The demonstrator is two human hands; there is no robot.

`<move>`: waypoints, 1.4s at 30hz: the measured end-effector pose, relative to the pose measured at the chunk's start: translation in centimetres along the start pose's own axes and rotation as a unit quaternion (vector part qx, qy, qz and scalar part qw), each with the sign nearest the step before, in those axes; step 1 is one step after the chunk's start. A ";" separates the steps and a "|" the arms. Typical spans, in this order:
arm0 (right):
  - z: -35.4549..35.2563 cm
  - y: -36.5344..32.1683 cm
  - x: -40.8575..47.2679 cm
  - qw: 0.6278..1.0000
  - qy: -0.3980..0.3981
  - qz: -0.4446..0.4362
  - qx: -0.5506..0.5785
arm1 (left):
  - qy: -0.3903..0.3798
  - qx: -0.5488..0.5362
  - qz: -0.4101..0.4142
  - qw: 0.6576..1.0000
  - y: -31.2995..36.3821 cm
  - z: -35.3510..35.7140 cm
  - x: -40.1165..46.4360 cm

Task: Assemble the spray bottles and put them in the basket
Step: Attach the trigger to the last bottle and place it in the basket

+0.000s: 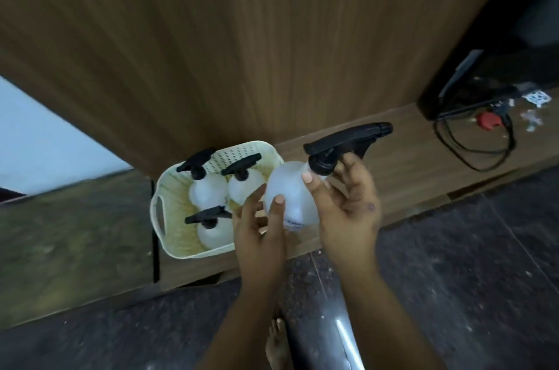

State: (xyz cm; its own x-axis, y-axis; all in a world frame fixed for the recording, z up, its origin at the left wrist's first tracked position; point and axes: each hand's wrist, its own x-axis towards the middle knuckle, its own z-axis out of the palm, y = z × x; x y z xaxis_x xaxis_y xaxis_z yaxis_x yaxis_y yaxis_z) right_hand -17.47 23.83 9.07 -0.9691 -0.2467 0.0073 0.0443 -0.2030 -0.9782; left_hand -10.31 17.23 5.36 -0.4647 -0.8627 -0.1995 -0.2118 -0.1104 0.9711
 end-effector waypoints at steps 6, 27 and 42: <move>4.4 3.4 -1.0 0.999 -0.027 0.027 -0.018 | 0.006 0.175 0.072 0.982 -1.0 -4.9 2.6; 6.6 13.3 -1.7 0.950 -0.043 -0.025 -0.309 | -0.115 0.412 0.225 0.875 -2.3 -7.5 9.2; 6.5 12.8 0.2 0.847 -0.156 0.080 -0.502 | -0.149 0.466 0.219 0.844 -4.2 -6.8 10.6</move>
State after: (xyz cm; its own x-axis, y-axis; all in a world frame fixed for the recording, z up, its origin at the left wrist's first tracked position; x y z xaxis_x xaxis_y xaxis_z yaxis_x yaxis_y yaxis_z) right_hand -15.50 15.00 -2.13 -0.8516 -0.4657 -0.2404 -0.2121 0.7257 -0.6545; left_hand -8.52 5.15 0.06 -0.8403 -0.5421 -0.0063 -0.4829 0.7431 0.4632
